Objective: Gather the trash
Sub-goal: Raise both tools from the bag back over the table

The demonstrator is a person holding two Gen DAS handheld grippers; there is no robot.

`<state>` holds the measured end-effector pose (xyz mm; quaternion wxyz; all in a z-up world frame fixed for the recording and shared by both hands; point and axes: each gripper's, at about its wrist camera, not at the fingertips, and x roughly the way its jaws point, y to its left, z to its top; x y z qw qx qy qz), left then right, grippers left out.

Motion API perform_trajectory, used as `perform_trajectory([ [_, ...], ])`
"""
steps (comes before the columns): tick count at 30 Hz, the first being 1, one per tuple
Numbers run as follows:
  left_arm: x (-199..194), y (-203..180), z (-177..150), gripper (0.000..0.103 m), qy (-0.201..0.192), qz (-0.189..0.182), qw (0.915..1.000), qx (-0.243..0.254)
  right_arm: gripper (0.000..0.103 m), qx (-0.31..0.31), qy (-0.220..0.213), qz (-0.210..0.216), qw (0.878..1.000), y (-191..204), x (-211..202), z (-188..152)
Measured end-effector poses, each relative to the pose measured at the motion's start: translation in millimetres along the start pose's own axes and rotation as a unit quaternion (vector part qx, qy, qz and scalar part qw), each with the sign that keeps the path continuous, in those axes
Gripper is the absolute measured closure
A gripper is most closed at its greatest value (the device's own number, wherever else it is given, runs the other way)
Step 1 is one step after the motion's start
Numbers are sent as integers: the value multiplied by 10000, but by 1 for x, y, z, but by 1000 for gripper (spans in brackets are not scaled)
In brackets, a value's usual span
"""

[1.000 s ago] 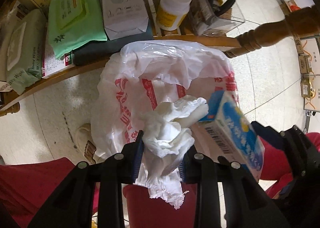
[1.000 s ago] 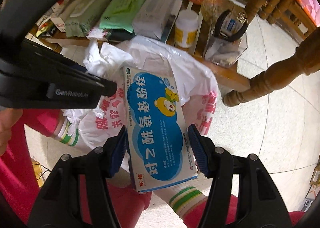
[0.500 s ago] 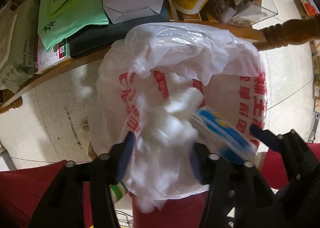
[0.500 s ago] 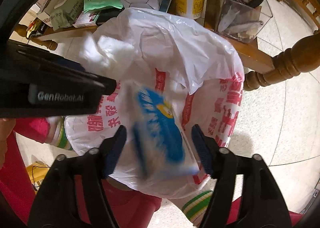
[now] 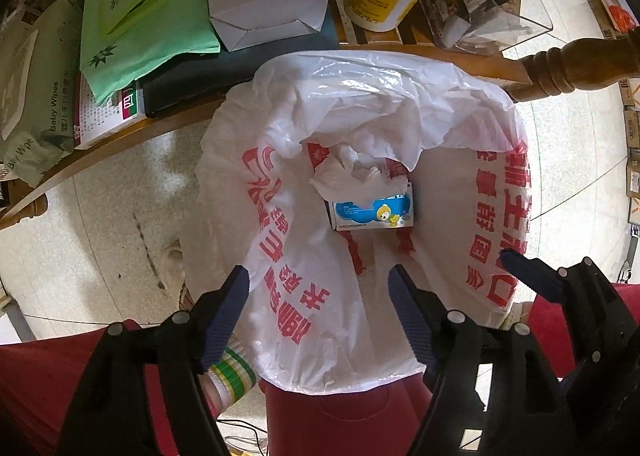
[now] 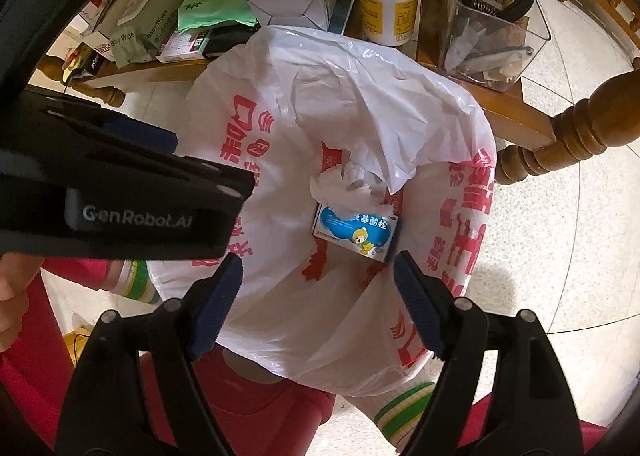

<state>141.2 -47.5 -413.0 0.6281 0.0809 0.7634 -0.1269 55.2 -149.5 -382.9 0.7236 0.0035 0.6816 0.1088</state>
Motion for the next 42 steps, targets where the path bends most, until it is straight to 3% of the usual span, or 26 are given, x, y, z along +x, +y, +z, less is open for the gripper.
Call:
perform_trajectory([
  [9, -22, 0, -18, 29, -61, 223, 9996, 149, 26, -47, -267, 1, 9996, 7, -31, -5],
  [13, -48, 2, -40, 26, -250, 436, 9984, 255, 26, -56, -625, 5, 9980, 9, -71, -16],
  [17, -89, 4, -78, 19, -675, 512, 9950, 524, 25, -230, -1183, -204, 9925, 15, -125, -30],
  [20, -126, 9, -104, 19, -882, 363, 9929, 709, 13, -505, -1765, -554, 9814, 20, -180, -39],
  [25, -211, 26, -137, 15, -1395, 63, 9875, 728, 11, -998, -2628, -1063, 9538, 22, -276, -44],
  [27, -256, 39, -146, 14, -1668, -186, 9841, 573, 10, -1095, -2882, -1050, 9455, 20, -310, -42],
  [29, -295, 49, -151, 11, -1935, -134, 9801, 416, 8, -1187, -3181, -955, 9357, 18, -345, -41],
  [32, -352, 61, -148, 10, -2324, 51, 9719, 376, 7, -1376, -3863, -827, 9083, 20, -397, -42],
  [34, -383, 68, -144, 10, -2496, 237, 9677, 250, 7, -1577, -4276, -985, 8847, 22, -425, -43],
  [38, -432, 74, -131, 10, -2592, 238, 9650, 330, 7, -1957, -4297, -964, 8762, 27, -462, -25],
  [42, -456, 70, -114, 10, -2551, 312, 9650, 522, 7, -2471, -4407, -858, 8587, 30, -499, -10],
])
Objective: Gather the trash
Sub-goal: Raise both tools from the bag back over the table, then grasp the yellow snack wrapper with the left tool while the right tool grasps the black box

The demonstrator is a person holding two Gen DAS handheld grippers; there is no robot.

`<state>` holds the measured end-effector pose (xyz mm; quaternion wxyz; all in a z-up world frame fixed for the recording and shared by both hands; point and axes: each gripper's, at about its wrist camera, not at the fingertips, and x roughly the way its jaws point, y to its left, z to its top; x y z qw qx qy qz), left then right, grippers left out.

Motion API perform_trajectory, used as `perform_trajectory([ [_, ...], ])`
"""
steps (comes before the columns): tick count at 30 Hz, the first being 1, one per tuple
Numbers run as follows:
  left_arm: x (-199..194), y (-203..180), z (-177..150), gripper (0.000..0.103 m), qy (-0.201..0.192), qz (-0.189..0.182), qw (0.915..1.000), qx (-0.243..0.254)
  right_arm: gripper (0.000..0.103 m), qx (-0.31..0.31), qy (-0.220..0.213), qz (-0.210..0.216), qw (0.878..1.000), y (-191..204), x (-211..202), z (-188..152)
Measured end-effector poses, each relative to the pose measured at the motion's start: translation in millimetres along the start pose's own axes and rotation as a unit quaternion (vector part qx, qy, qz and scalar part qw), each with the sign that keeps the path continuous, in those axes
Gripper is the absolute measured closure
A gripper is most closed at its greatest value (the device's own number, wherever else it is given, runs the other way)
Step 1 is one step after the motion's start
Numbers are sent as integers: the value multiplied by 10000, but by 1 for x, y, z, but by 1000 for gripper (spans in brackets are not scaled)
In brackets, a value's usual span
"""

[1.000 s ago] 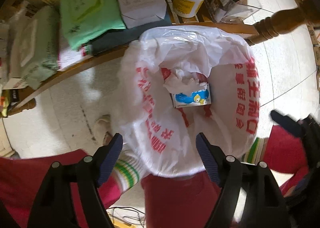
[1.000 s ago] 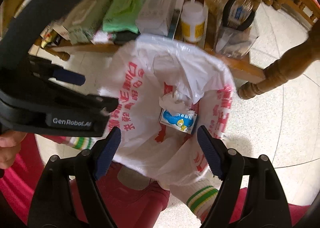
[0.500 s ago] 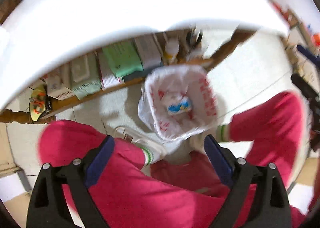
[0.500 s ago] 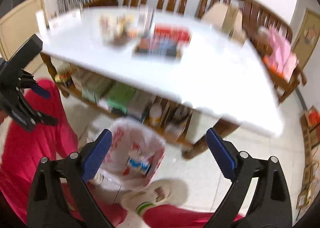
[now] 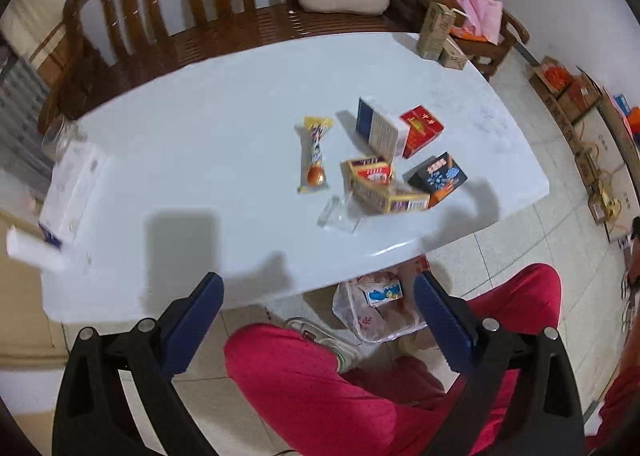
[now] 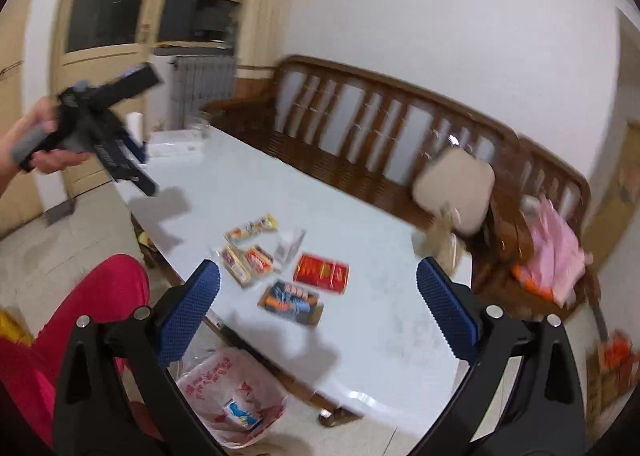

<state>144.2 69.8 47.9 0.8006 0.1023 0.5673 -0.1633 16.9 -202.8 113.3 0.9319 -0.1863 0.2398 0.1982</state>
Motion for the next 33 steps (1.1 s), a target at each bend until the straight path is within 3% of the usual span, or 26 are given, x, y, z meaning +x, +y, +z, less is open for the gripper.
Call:
perform_trajectory([
  [3, 4, 2, 20, 10, 212, -60, 9997, 121, 7, -487, -8, -36, 9988, -8, 5, 21],
  [10, 21, 3, 58, 10, 485, -157, 9983, 275, 7, -966, 347, 259, 9944, -27, 38, 49],
  [20, 71, 10, 101, 10, 942, -320, 9944, 351, 7, -1462, 867, 1035, 9800, -32, 90, 46],
  [33, 137, 21, 125, 10, 1458, -395, 9880, 315, 7, -2097, 1472, 1874, 9483, -18, 161, 31],
])
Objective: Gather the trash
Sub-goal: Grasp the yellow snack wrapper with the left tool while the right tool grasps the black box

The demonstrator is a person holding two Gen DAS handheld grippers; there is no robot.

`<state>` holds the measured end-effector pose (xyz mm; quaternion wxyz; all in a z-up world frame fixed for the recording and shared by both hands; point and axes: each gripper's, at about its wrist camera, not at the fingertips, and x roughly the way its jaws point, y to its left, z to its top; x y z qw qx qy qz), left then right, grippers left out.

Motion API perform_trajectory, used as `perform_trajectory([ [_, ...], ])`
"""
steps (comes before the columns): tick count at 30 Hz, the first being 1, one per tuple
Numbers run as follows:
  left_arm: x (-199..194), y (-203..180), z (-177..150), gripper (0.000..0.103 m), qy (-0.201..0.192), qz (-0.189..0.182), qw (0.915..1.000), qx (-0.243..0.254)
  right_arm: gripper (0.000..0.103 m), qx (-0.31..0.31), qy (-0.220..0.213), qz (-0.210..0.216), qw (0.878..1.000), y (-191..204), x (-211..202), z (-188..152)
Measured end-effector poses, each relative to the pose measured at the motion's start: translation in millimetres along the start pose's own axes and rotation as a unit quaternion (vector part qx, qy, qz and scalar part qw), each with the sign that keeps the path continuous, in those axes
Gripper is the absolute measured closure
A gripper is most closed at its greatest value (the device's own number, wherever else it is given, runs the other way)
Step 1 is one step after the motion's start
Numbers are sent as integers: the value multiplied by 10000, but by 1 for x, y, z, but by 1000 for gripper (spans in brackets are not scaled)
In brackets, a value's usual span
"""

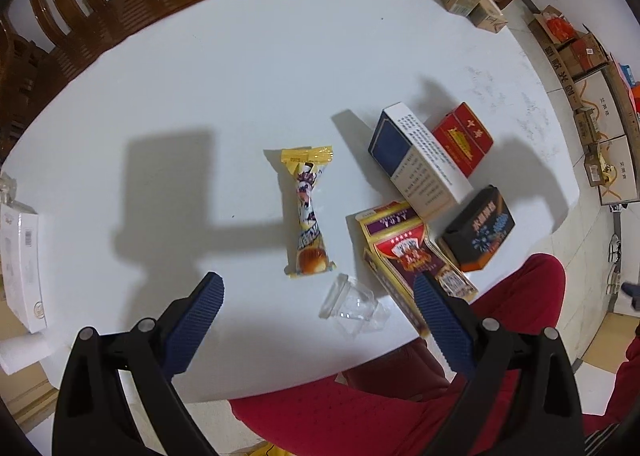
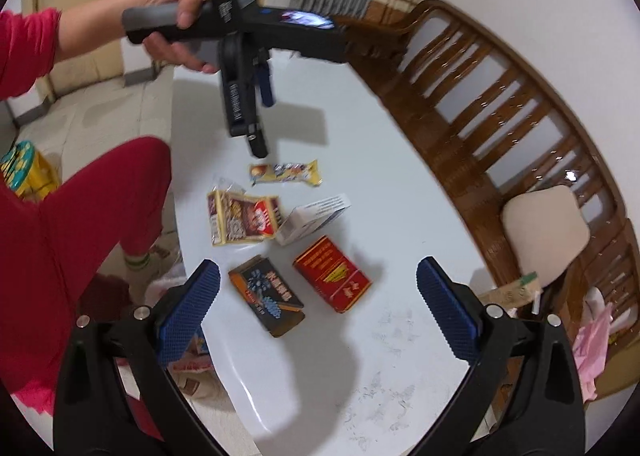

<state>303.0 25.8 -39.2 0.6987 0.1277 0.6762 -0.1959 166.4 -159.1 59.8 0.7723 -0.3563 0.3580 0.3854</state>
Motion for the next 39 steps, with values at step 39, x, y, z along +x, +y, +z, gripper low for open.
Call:
perform_trajectory([
  [39, 85, 51, 46, 46, 236, -277, 9984, -429, 8, -712, 1525, 1584, 9729, 32, 163, -29],
])
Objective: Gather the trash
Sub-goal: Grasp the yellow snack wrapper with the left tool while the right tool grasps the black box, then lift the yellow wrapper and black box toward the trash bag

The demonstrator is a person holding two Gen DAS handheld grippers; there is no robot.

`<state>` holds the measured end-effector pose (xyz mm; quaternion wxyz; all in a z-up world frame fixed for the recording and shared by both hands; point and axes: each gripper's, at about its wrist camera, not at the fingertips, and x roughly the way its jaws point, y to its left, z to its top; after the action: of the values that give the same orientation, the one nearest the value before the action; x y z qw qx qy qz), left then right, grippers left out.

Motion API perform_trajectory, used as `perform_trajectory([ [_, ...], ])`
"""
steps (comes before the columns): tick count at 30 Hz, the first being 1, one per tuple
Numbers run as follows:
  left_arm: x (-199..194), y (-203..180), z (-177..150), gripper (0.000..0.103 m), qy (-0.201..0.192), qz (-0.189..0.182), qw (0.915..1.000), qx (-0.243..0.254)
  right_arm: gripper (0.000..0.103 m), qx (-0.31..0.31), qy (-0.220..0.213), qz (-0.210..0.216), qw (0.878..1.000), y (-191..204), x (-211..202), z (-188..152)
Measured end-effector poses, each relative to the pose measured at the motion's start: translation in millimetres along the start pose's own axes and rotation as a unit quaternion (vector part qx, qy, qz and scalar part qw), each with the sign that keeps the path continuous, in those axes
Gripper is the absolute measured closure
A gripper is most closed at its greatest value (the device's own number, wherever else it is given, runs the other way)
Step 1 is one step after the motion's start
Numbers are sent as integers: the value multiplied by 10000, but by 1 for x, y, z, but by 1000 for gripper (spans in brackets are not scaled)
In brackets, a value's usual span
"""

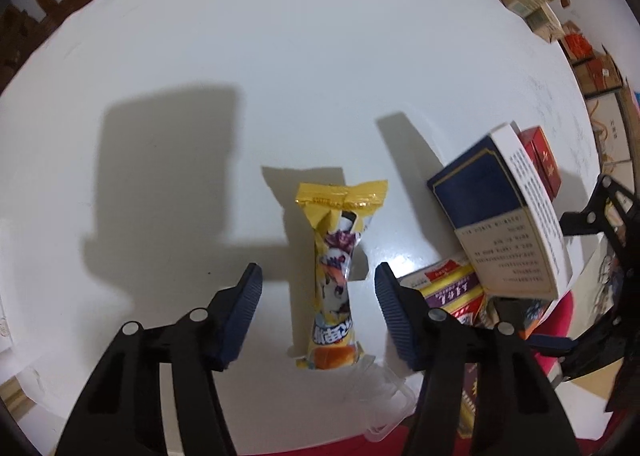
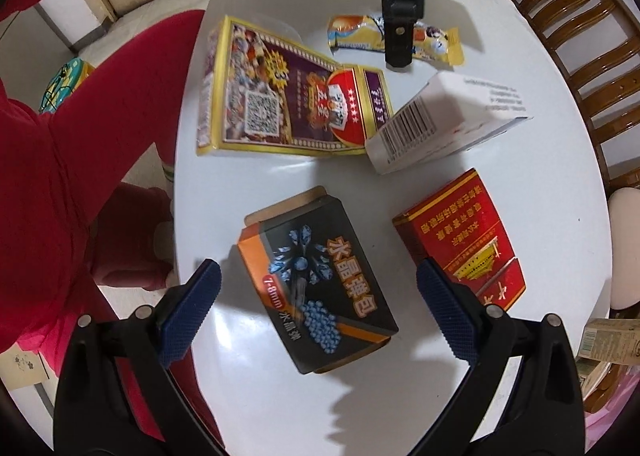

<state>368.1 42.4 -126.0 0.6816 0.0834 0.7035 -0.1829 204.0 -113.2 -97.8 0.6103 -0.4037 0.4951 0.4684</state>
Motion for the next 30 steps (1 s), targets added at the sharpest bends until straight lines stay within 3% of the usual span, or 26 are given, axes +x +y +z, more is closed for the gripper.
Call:
perform_trajectory([
  [2, 0, 4, 4, 46, -54, -28, 10000, -26, 17, 37, 35, 18, 10000, -1, 4, 0],
  [6, 0, 4, 4, 46, -90, 39, 9999, 27, 25, 209, -31, 83, 9997, -5, 5, 0],
  [9, 2, -12, -1, 46, -114, 108, 9998, 106, 35, 332, -94, 186, 9992, -8, 3, -1],
  [10, 1, -13, -1, 55, -161, 161, 9997, 126, 36, 397, -117, 200, 9989, -10, 2, -1],
  [11, 0, -16, -2, 71, -201, 216, 9994, 157, 37, 483, -135, 177, 9986, -11, 1, -2],
  [12, 0, -20, -4, 77, -226, 247, 9993, 192, 41, 560, -125, 157, 9982, -14, 0, -1],
  [14, 1, -29, -10, 79, -248, 191, 9994, 154, 47, 764, -95, 105, 9970, -15, -1, -1],
  [21, -5, -42, -17, 83, -427, 474, 9976, 275, 49, 1288, -125, -256, 9913, -8, -5, -6],
  [23, -4, -49, -19, 84, -383, 568, 9972, 310, 49, 1669, -147, -333, 9853, -11, -6, -9],
  [24, -4, -50, -20, 91, -365, 575, 9973, 286, 49, 1776, -162, -358, 9833, -12, -6, -10],
  [30, -5, -55, -36, 92, -396, 443, 9981, 150, 49, 2694, -393, -676, 9599, -8, -11, -21],
])
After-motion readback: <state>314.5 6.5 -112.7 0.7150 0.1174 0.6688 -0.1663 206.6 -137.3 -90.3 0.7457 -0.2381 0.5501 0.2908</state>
